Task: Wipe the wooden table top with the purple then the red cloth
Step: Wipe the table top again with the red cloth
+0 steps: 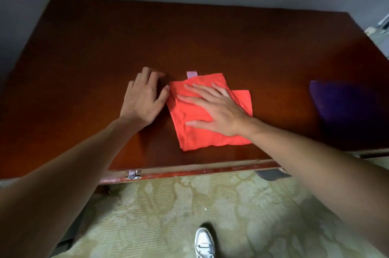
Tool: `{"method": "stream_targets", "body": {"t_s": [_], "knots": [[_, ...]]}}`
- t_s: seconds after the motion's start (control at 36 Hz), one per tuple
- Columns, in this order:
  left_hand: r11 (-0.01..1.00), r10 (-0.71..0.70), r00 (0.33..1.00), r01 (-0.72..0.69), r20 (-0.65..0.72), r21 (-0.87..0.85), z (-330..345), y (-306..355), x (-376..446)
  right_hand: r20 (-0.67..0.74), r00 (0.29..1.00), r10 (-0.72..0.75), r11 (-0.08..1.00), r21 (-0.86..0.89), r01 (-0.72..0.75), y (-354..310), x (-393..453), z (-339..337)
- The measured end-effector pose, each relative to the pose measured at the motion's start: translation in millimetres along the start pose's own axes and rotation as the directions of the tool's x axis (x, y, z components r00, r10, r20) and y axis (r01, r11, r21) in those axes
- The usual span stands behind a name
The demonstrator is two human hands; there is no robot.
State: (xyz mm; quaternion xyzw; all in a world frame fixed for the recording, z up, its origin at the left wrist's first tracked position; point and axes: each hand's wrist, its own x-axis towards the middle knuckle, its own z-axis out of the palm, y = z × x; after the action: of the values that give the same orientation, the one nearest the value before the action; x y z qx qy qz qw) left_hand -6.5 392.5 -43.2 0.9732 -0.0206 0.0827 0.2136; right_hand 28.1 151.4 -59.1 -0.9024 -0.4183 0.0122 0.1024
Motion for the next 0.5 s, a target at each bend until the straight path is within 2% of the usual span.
{"method": "stream_targets", "body": {"t_s": [0.11,0.22,0.42,0.5], "knots": [[0.999,-0.035,0.999,0.035,-0.012,-0.023,9.7,3.8,15.8,-0.005,0.996,0.089,0.995,-0.034,-0.089,51.7,40.1,-8.0],[0.997,-0.053,0.998,0.054,0.016,-0.057,26.1,12.5,22.8,0.041,0.994,0.099,0.994,-0.045,-0.097,103.8,81.7,-20.3],[0.996,0.001,0.995,-0.009,0.098,0.086,32.9,16.7,21.7,0.099,0.989,0.11,0.993,-0.054,-0.106,195.5,163.9,-43.3],[0.996,-0.012,0.993,0.001,0.119,0.093,32.0,16.8,23.9,0.092,0.989,0.115,0.992,-0.056,-0.11,228.6,196.0,-49.4]]}}
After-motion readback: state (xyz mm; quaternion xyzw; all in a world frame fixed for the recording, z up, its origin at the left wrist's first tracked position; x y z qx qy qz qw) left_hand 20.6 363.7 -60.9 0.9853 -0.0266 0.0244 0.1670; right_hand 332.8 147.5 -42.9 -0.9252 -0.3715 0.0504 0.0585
